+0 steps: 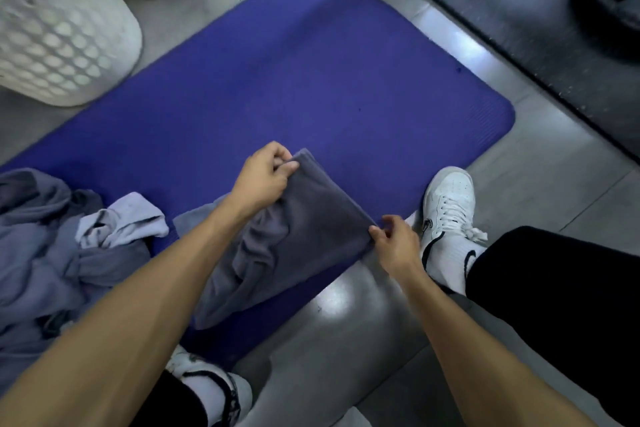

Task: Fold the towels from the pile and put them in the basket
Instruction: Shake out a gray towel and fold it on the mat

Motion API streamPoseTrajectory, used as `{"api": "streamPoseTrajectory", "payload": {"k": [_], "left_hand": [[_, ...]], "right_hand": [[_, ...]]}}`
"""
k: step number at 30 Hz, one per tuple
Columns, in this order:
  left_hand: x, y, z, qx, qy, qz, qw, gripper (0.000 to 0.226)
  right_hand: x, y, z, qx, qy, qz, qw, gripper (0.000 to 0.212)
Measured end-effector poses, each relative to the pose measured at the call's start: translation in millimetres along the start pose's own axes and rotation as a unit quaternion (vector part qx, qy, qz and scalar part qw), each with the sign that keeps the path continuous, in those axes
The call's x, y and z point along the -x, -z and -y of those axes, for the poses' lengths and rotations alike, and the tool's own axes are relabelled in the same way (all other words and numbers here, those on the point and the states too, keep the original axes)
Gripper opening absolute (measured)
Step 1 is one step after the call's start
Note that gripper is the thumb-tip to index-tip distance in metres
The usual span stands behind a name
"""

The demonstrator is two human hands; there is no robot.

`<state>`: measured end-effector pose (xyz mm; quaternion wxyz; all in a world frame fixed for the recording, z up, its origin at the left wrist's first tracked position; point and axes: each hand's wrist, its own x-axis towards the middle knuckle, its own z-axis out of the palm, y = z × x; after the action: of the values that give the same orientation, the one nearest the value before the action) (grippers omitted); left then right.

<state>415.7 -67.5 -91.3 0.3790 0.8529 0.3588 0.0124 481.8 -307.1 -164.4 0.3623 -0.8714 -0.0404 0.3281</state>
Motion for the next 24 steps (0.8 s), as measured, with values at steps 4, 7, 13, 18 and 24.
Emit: {"api": "streamPoseTrajectory", "payload": {"k": [4,7,13,18,24], "left_hand": [[36.0,62.9,-15.3,0.035,-0.001,-0.022,0.999,0.006],[53.5,114.5,-39.8,0.085,-0.003,-0.057,0.995,0.005],[74.2,184.5,-77.5,0.219,0.017,-0.191,0.957,0.022],[103.0,201.0,-82.1,0.262,-0.011,-0.069,0.963,0.004],[119.2,201.6,-84.6,0.272,-0.012,-0.078,0.959,0.011]], "right_hand": [[19.1,36.8,56.3,0.062,0.094,-0.017,0.994,0.027],[42.5,66.5,112.8,0.041,0.182,-0.082,0.979,0.019],[110.7,127.2,225.5,0.033,0.388,-0.01,0.921,0.012],[125.1,175.7,252.9,0.053,0.383,-0.111,0.915,0.008],[122.6,168.9,238.5,-0.021,0.356,0.037,0.934,0.006]]}}
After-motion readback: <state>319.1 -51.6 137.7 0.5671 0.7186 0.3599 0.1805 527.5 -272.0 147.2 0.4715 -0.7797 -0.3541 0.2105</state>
